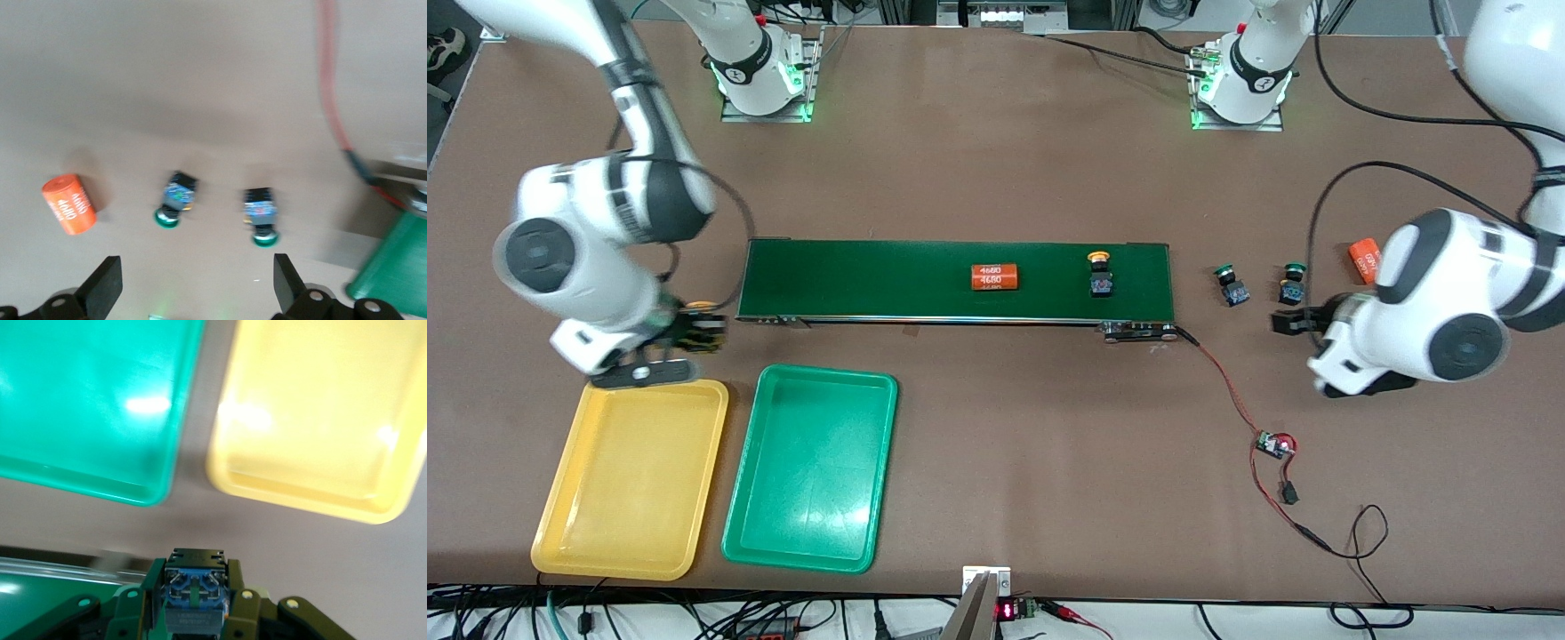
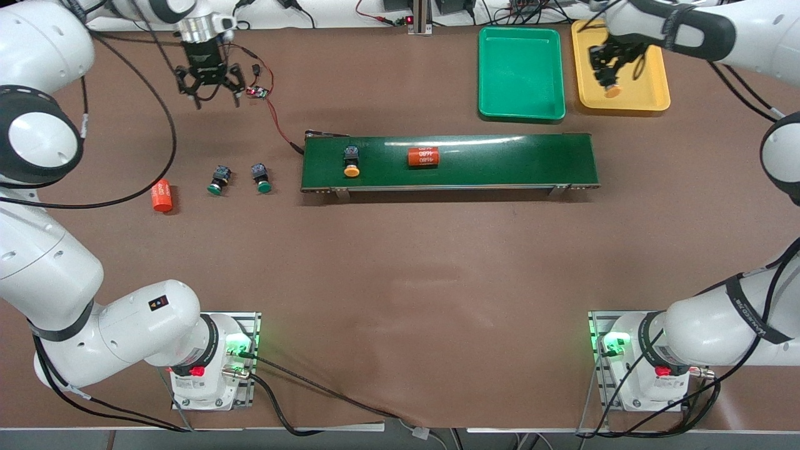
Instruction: Sort buttons by color to trays
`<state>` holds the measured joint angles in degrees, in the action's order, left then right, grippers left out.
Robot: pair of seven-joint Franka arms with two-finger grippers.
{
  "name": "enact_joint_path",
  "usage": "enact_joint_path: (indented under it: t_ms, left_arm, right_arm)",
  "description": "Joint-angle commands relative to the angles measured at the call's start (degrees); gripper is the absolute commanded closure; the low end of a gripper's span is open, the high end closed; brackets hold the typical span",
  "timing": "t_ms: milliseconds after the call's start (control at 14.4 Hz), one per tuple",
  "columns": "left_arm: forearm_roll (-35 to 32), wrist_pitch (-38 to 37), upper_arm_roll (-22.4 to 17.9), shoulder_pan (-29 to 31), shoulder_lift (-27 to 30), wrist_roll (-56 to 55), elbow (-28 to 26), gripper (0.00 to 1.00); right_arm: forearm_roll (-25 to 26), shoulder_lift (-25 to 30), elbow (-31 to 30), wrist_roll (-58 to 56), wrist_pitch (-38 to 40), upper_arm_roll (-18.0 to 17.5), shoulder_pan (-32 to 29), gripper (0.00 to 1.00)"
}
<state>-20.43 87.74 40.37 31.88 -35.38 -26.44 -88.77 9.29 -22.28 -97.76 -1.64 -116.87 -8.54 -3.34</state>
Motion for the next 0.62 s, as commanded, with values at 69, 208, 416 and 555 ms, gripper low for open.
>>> enact_joint_path:
  t_ms: [69,208,416,555]
  left_arm:
    - [-2.0,8.1,1.9,7.4,9.5,0.6,-15.3,0.0]
    - [-2.0,18.0,1.9,10.3,16.9,0.7,-25.9,0.0]
    - [-1.8,20.1,2.0,17.8,14.6,7.4,-27.2,0.0]
    - [-1.9,21.9,2.0,23.0,14.6,9.7,-30.0,0.0]
  right_arm:
    - [-0.6,-6.5,3.5,-11.0,-1.1,2.3,-4.1,0.86]
    - [-0.2,-10.0,6.3,-11.0,-2.0,3.3,-4.1,0.86]
    - [1.6,-14.8,8.3,-10.7,-8.6,4.2,-4.1,0.86]
    - [1.6,-17.5,10.1,-10.4,-11.0,4.3,-4.2,0.86]
